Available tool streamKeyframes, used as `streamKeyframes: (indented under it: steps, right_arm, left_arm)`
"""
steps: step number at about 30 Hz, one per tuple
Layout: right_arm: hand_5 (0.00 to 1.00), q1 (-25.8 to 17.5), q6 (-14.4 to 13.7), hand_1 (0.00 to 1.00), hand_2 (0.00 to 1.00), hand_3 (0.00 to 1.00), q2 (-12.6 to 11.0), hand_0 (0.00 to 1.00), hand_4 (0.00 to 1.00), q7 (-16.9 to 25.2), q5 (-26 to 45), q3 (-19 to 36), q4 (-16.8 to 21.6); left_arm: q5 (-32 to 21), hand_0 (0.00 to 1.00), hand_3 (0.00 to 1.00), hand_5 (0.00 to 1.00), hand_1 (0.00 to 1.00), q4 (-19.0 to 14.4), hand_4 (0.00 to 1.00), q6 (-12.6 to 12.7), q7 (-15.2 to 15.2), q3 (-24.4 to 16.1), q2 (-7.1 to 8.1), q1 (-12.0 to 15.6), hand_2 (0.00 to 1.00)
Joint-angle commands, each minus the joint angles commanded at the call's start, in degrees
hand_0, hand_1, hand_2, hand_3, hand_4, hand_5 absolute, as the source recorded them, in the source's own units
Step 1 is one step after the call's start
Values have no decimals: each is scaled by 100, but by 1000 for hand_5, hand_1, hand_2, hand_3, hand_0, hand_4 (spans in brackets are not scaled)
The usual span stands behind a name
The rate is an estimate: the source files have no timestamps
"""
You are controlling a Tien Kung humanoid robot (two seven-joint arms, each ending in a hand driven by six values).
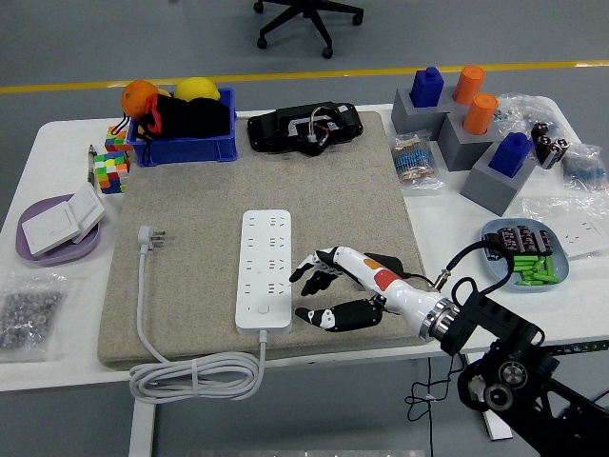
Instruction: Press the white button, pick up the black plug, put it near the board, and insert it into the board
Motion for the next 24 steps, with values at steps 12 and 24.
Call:
streamKeyframes:
  steps: [12,24]
  right_arm:
    - [225,331,212,2,156,652,141,2,783,-490,-106,-370,-76]
    - [242,800,40,2,157,656,317,2,782,-314,-20,-851,-639]
  left_arm:
    - [-94,793,776,488,748,0,574,12,-2,28,2,10,739]
    - [-106,793,776,487,748,0,574,8,4,43,11,-10,737]
